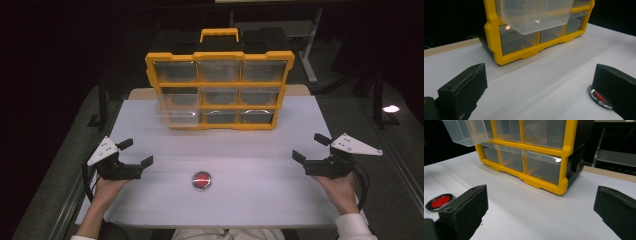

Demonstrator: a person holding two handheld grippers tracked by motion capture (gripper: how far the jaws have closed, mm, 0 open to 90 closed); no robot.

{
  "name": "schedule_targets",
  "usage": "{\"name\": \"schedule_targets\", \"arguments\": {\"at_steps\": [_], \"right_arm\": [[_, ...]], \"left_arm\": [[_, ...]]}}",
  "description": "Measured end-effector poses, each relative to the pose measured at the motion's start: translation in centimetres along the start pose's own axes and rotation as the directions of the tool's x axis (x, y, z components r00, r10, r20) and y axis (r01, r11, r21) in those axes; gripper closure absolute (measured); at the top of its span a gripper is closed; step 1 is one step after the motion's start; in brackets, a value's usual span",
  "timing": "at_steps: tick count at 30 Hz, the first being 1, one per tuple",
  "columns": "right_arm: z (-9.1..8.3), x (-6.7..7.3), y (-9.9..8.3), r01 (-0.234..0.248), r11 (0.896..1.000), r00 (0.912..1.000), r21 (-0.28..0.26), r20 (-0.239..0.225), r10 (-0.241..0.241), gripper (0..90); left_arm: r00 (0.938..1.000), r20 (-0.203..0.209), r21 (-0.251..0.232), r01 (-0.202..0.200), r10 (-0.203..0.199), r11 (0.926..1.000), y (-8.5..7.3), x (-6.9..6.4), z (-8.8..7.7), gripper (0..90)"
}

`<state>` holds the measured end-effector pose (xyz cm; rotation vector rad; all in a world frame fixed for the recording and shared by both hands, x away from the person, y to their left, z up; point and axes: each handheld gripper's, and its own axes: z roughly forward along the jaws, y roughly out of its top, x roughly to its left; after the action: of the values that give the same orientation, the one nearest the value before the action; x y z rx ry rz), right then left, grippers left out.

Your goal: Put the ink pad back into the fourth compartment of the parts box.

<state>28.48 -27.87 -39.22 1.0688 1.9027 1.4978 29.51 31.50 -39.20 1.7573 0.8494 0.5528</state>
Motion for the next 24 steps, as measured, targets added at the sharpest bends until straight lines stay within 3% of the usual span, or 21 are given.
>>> {"name": "schedule_targets", "arguments": {"at_steps": [11, 16, 24], "right_arm": [[-0.11, -0.11, -0.01, -0.003, 1.000, 0.9998, -0.003, 0.020, 0.003, 0.0], [-0.11, -0.33, -0.10, -0.003, 1.000, 0.9995, 0.001, 0.033, 0.003, 0.0], [0.43, -0.62, -0.26, 0.021, 0.999, 0.9990, 0.039, 0.039, -0.023, 0.0]], "left_arm": [[0.9999, -0.005, 0.047, 0.013, -0.012, 0.9988, -0.36, 0.07, 0.37, 0.0], [0.9995, 0.021, 0.109, -0.024, 0.021, 0.9937, -0.28, -0.28, 0.85, 0.0], [0.9972, 0.038, 0.169, -0.070, 0.065, 0.9831, 0.35, -0.69, 0.86, 0.0]]}}
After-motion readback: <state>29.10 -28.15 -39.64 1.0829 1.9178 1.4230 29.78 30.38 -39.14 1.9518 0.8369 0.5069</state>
